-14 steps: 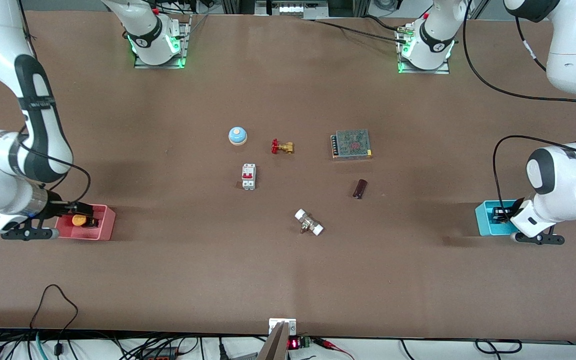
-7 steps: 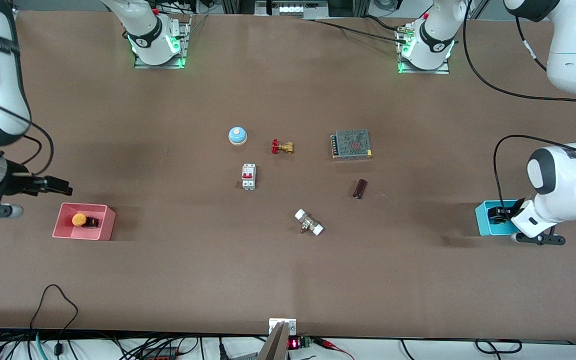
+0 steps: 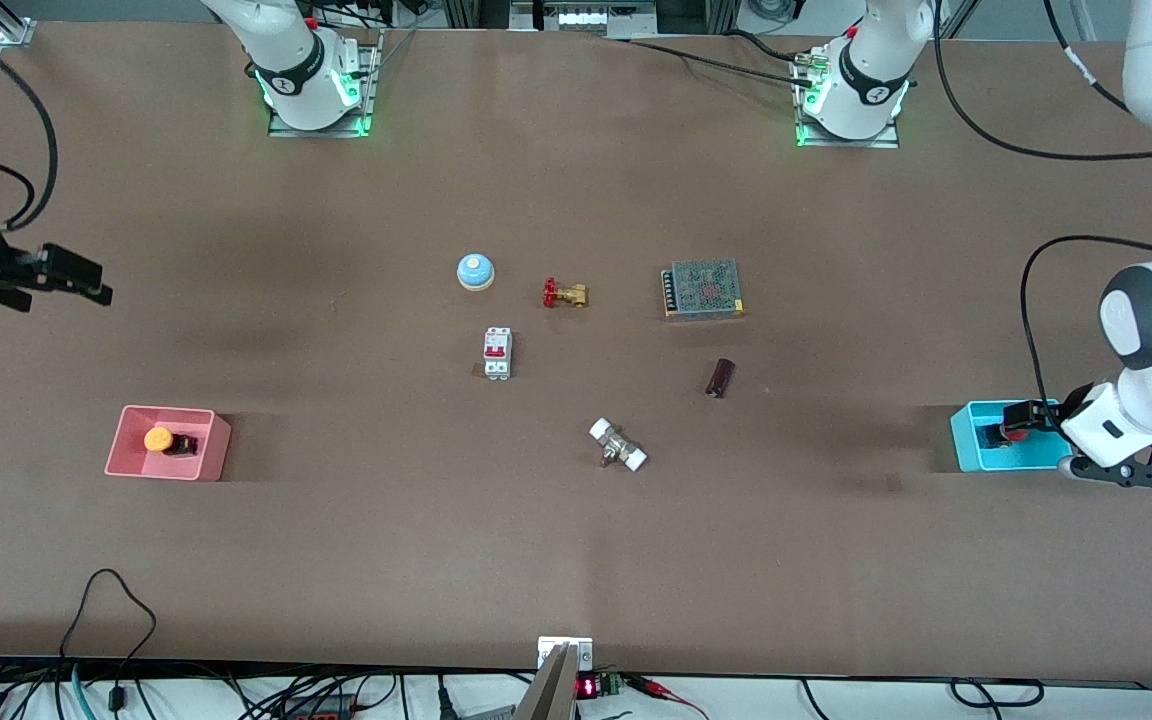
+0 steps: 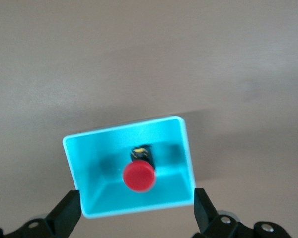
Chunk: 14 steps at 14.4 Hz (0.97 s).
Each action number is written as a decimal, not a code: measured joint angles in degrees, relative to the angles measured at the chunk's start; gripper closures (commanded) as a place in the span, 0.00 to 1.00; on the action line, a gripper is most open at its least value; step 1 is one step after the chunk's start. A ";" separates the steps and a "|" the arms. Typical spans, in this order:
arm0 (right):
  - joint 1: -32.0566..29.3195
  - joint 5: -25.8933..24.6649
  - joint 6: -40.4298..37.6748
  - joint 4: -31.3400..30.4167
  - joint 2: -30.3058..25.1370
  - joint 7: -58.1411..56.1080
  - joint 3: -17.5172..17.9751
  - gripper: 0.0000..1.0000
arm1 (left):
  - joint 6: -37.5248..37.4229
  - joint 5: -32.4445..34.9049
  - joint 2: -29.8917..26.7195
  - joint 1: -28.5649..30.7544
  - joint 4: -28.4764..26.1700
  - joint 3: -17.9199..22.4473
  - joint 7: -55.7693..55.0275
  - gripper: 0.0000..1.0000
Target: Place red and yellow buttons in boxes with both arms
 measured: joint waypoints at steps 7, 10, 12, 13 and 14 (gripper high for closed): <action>0.40 -0.88 -6.90 -0.05 -4.15 5.48 1.92 0.00 | -23.67 -0.15 -11.35 -13.26 6.25 -0.88 -14.00 0.00; 1.10 -4.14 -6.73 -0.05 -3.90 5.60 2.53 0.00 | -26.99 -0.15 -16.53 -14.95 6.30 -2.52 -15.85 0.00; 2.61 -4.63 -6.64 -0.05 -3.86 6.30 2.91 0.00 | -27.41 -1.03 -19.20 -14.81 4.92 -2.65 -15.83 0.00; 3.41 -4.63 -6.53 -0.05 -3.86 6.54 2.97 0.00 | -26.50 -1.37 -20.31 -14.53 3.27 -2.64 -15.46 0.00; 4.01 -4.63 -6.43 -0.05 -3.86 6.75 2.98 0.00 | -24.00 -1.47 -21.58 -14.07 0.65 -2.64 -14.36 0.00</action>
